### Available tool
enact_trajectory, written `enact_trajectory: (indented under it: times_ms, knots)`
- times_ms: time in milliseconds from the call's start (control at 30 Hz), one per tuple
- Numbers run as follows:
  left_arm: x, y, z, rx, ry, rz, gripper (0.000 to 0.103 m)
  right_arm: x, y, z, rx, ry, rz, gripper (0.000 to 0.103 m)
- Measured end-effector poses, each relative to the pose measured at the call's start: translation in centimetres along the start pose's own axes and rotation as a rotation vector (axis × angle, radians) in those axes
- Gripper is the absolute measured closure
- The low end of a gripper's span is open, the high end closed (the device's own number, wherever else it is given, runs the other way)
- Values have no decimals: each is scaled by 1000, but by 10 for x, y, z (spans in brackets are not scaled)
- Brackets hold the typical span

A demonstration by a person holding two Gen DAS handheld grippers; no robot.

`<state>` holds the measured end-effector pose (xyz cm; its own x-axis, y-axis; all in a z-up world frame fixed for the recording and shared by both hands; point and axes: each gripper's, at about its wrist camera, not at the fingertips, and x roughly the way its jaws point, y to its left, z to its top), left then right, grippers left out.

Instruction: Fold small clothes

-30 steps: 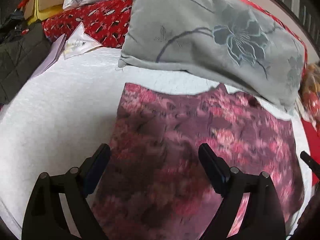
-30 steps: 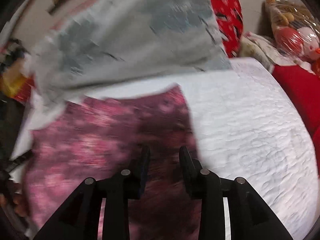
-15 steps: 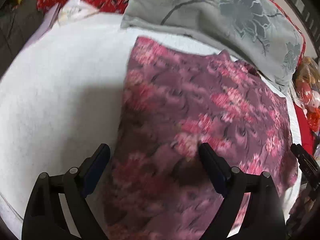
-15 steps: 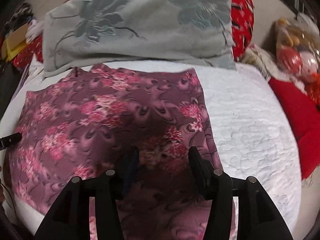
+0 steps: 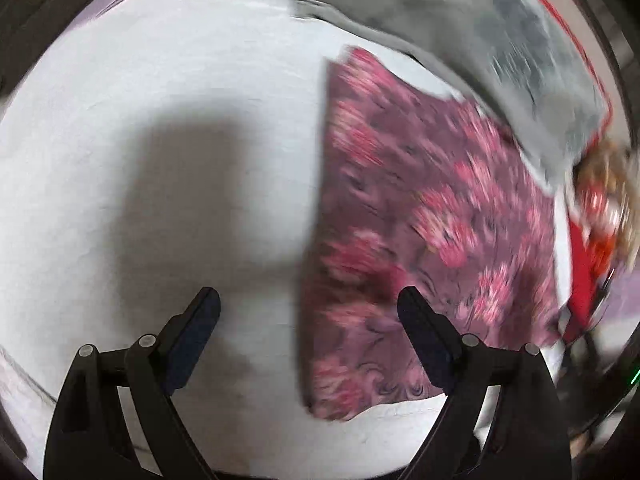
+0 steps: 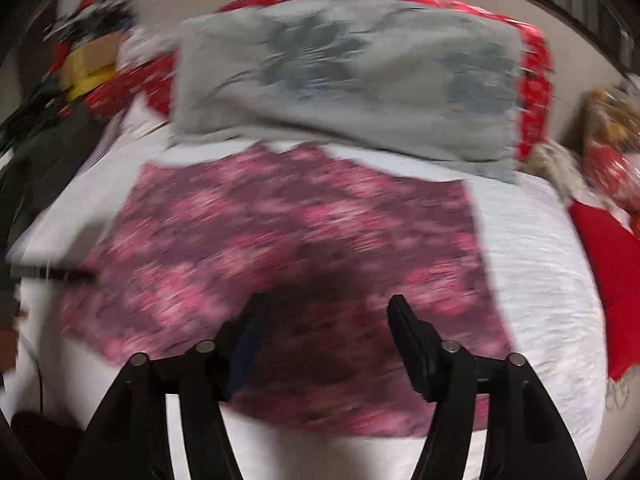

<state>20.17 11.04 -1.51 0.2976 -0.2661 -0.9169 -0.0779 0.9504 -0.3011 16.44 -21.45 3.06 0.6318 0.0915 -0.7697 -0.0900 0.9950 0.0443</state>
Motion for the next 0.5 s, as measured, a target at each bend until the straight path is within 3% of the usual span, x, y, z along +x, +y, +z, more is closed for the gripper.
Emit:
enact_trajectory:
  times_ms: [67,267,433,500]
  knots:
    - [-11,20,6,-58,1,-15,12,3,34,-8,-92,9,51,35]
    - [-23,51,16,-104,23,-18,12,12,156,-38,-470,6,161,31]
    - [-18,57,22,-114,60,-58,12,26,230,-71,-796,-72,71,28]
    - [-16,57,25,-109,72,-78,12,28,245,-80,-885,-180,-13,16]
